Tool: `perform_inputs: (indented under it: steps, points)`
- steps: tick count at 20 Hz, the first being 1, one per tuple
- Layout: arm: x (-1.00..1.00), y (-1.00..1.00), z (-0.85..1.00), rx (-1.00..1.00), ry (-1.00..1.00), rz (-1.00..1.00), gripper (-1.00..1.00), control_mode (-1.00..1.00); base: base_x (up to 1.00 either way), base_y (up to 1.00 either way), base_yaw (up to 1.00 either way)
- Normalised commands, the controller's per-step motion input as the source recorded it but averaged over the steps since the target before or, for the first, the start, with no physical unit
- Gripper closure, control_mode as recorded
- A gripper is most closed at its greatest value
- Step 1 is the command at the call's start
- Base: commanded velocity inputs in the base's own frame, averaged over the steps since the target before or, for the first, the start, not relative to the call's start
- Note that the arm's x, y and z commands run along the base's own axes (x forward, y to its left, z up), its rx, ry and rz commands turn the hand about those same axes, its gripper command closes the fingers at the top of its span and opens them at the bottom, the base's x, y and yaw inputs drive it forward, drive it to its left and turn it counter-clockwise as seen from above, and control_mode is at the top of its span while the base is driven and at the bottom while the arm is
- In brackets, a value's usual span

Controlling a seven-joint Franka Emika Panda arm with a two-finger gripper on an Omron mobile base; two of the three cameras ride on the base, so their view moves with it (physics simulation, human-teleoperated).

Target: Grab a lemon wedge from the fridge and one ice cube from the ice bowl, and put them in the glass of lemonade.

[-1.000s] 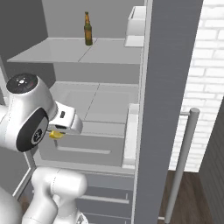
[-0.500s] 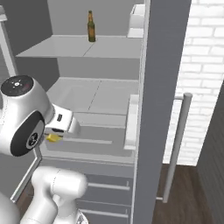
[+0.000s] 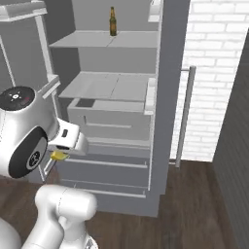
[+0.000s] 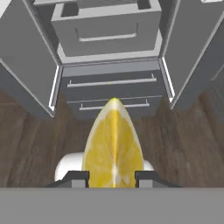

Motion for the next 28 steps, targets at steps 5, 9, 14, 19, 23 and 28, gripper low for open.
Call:
perform_inputs:
  steps: [5,9,14,19,23,28]
  points:
    - [0.0,0.0,0.0,0.0,0.0,0.0,1.0,1.0,-0.36,0.24,0.72]
    - [0.0,0.0,0.0,0.0,0.0,0.0,1.0,1.0,-0.04,0.21,0.94]
    - [0.0,0.0,0.0,0.0,0.0,0.0,1.0,1.0,0.03,0.23,0.84]
    - [0.0,0.0,0.0,0.0,0.0,0.0,1.0,1.0,0.15,0.26,0.64]
    - [0.0,0.0,0.0,0.0,0.0,0.0,1.0,1.0,0.76,0.08,0.41]
    - [0.0,0.0,0.0,0.0,0.0,0.0,1.0,1.0,1.0,0.0,0.15]
